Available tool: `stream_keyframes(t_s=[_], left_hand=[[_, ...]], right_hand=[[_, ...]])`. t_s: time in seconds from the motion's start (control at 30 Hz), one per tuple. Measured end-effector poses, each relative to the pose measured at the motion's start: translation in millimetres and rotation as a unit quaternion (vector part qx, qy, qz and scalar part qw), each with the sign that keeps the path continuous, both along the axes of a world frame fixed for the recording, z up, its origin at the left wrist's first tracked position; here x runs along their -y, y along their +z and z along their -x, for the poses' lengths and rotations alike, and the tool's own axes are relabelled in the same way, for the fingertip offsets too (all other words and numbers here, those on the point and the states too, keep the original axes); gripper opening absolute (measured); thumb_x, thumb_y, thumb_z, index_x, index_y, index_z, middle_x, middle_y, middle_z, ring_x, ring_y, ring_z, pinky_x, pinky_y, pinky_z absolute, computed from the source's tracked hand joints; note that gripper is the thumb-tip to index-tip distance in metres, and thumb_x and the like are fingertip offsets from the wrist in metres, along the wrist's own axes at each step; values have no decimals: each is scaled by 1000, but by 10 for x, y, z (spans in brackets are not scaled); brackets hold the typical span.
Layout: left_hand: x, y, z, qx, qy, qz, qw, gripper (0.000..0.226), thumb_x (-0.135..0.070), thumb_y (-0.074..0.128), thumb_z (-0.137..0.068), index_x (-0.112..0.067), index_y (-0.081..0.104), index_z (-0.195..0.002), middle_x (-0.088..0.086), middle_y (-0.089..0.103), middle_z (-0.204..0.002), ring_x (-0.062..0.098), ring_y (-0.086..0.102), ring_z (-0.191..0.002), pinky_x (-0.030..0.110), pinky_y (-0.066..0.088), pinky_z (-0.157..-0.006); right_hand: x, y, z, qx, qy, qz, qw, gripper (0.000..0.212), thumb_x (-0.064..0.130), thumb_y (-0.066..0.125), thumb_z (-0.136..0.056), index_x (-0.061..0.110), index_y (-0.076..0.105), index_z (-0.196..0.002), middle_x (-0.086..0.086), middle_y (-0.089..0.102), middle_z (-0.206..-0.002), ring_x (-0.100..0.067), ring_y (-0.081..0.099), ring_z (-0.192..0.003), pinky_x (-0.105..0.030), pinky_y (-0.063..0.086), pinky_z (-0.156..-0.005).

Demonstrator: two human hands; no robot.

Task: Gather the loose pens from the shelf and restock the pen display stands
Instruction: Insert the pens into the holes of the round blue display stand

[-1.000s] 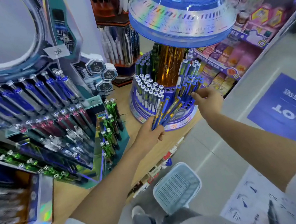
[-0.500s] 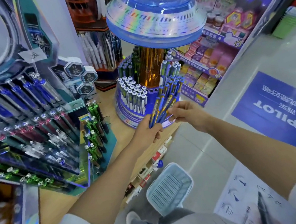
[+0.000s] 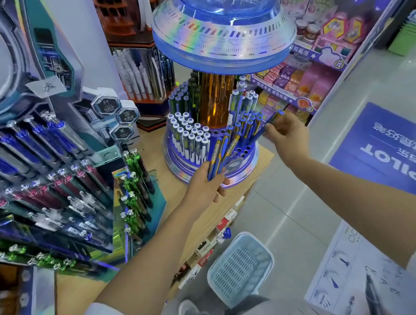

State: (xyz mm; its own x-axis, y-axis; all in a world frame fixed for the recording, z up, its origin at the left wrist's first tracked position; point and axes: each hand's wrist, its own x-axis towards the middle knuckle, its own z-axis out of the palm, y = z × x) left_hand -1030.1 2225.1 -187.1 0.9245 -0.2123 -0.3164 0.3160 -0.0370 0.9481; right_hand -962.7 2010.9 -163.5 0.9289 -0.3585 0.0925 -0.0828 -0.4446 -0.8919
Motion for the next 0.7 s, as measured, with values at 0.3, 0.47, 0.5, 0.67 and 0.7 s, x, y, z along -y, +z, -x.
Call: stream_keyframes(t_s=[0.3,0.47,0.5,0.67,0.7], left_hand=[[-33,-4,-36,-14,1,9,1000,15,-7,48,-98,-13,52,-111,1,65,-82,13,54,-58,20,38,-45],[-23,20,-29,-18,-10,11,1000,16,-7,48,-98,-14,53,-112,0,65,-83,13,55,-60,20,39,-46],[-20,22,-28,-18,-11,11,1000,16,-7,48,-98,-13,53,-112,0,65,-83,13,55,-61,20,39,-46],[35,33,-10,-12,-19,11,1000,17,-6,48,-97,-11,52,-113,3,64,-85,14,55,-61,21,38,-46],[56,41,-2,-10,-23,8,1000,18,-6,48,-97,-10,52,-115,4,64,-85,14,56,-61,21,38,-46]], right_hand=[[-56,-111,-73,-69,38,81,994,9,24,71,-87,18,64,-89,-2,70,-83,-17,67,-81,-38,57,-79],[-83,-122,-6,-134,39,38,990,27,29,72,-87,15,53,-101,-5,70,-83,-16,69,-73,-29,52,-63],[-83,-120,23,-140,51,28,988,23,29,70,-88,13,54,-96,-5,69,-79,-16,69,-68,-29,51,-61],[-118,-29,196,-195,236,-83,948,25,32,62,-93,8,68,-95,-1,69,-75,-13,61,-65,-24,48,-63],[-139,-5,228,-207,266,-88,937,29,33,62,-92,5,68,-99,2,69,-77,-11,61,-67,-22,48,-63]])
